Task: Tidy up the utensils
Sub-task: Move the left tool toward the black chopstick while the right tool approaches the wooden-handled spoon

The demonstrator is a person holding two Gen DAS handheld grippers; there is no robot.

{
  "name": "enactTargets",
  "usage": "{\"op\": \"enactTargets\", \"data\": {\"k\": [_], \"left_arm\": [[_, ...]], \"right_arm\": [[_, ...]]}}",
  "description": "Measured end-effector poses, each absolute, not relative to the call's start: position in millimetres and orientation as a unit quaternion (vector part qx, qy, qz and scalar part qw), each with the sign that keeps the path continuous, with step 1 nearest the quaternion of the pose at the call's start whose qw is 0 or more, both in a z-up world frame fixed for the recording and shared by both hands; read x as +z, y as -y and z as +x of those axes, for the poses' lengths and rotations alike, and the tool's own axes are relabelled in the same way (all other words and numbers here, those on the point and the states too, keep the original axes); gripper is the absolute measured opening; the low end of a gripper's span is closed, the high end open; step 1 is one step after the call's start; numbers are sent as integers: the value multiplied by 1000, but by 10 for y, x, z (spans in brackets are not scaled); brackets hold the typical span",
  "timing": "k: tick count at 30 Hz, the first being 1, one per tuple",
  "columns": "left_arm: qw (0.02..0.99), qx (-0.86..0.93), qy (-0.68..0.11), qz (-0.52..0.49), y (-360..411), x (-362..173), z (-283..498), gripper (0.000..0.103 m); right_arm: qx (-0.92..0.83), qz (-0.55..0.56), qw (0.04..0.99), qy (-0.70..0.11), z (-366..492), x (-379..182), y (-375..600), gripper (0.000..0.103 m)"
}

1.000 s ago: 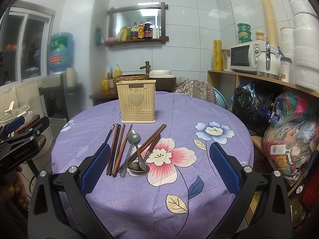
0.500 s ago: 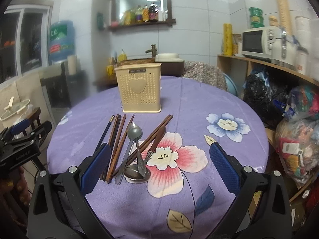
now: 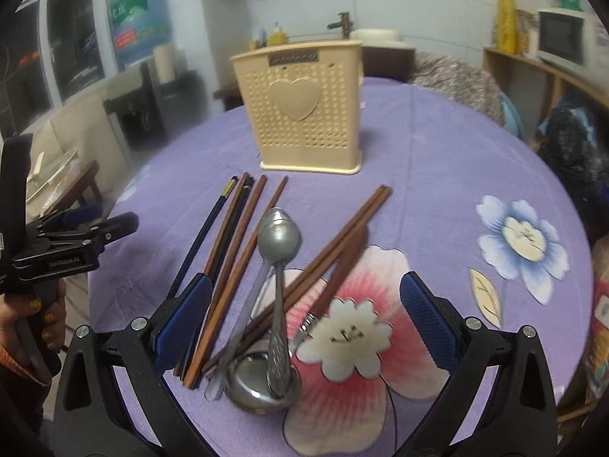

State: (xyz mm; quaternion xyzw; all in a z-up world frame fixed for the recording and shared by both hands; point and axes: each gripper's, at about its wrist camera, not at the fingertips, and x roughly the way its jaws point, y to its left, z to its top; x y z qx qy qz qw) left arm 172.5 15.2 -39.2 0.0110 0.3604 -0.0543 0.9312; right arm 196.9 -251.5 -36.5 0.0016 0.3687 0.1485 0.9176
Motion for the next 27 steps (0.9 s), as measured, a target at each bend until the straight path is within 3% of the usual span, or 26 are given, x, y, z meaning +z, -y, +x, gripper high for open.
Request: {"op": "enactTargets", "data": {"k": [6, 11, 24, 27], "left_arm": [[922, -76, -378, 33, -30, -433, 1808, 85], [919, -83, -385, 31, -38, -438, 1862, 78], [915, -89, -392, 34, 26, -469, 1969, 76], [913, -90, -396, 38, 40, -503, 1987, 76]], "right_arm": [[167, -29, 900, -403, 2264, -459, 2308, 87], [114, -38, 901, -418, 2319, -518, 2419, 85], [44, 33, 880, -472, 2582, -694, 2662, 36], [35, 30, 880, -472, 2610, -702, 2623, 32]]}}
